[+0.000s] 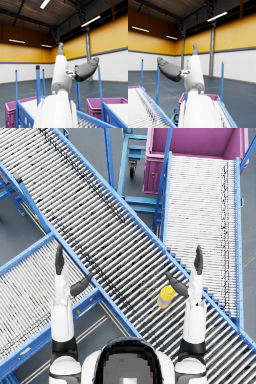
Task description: Pick up the oil and place it on the left assembly line, put the cola on the right, and keep Sprite still
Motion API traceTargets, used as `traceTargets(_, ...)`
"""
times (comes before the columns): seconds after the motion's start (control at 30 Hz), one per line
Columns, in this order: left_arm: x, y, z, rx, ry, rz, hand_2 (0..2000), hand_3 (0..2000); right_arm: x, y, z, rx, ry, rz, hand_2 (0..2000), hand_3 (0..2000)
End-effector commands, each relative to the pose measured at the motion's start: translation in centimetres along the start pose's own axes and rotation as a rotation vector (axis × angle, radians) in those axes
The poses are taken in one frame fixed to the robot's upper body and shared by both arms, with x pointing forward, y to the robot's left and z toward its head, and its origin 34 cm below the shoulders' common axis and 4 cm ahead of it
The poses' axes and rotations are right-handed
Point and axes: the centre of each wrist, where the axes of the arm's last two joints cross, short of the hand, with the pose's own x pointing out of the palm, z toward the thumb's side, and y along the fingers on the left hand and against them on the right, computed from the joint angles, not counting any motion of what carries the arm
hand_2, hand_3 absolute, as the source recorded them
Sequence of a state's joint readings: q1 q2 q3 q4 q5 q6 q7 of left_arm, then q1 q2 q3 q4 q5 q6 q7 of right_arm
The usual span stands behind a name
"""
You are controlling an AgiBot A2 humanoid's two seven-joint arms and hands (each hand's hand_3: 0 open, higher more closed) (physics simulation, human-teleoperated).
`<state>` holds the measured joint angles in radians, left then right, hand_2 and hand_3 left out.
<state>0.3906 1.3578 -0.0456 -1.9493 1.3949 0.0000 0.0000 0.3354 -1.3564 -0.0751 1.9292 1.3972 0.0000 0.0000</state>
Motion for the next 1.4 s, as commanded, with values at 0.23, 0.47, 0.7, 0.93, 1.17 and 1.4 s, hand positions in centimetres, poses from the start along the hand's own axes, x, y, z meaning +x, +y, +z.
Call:
traceTargets(0.23, 0.2, 0.3, -0.1, 0.002, -0.008, -0.001, 0, 0, -0.2, -0.3, -0.3, 0.006, -0.002, -0.011, 0, 0)
traceTargets(0.47, 0.0, 0.3, 0.4, 0.021, -0.008, 0.013, 0, 0, -0.1, -0.2, 0.4, -0.021, -0.005, -0.013, 0, 0)
traceTargets(0.7, -0.3, 0.3, 0.4, 0.021, -0.006, 0.028, 0, 0, 0.4, 0.0, 0.1, -0.006, -0.017, 0.002, 0, 0)
traceTargets(0.93, 0.3, 0.3, 0.0, 0.007, -0.021, 0.010, 0, 0, 1.1, 1.7, -0.8, 0.054, -0.032, 0.019, 0, 0)
traceTargets(1.17, 0.6, -0.1, -0.1, 0.000, -0.030, 0.004, 0, 0, 4.1, 4.6, -2.3, 0.169, -0.080, 0.144, 0, 0)
traceTargets(1.4, 1.4, -0.4, -0.3, -0.014, -0.046, -0.018, 0, 0, 5.8, 6.8, -5.9, 0.336, -0.103, 0.207, 0, 0)
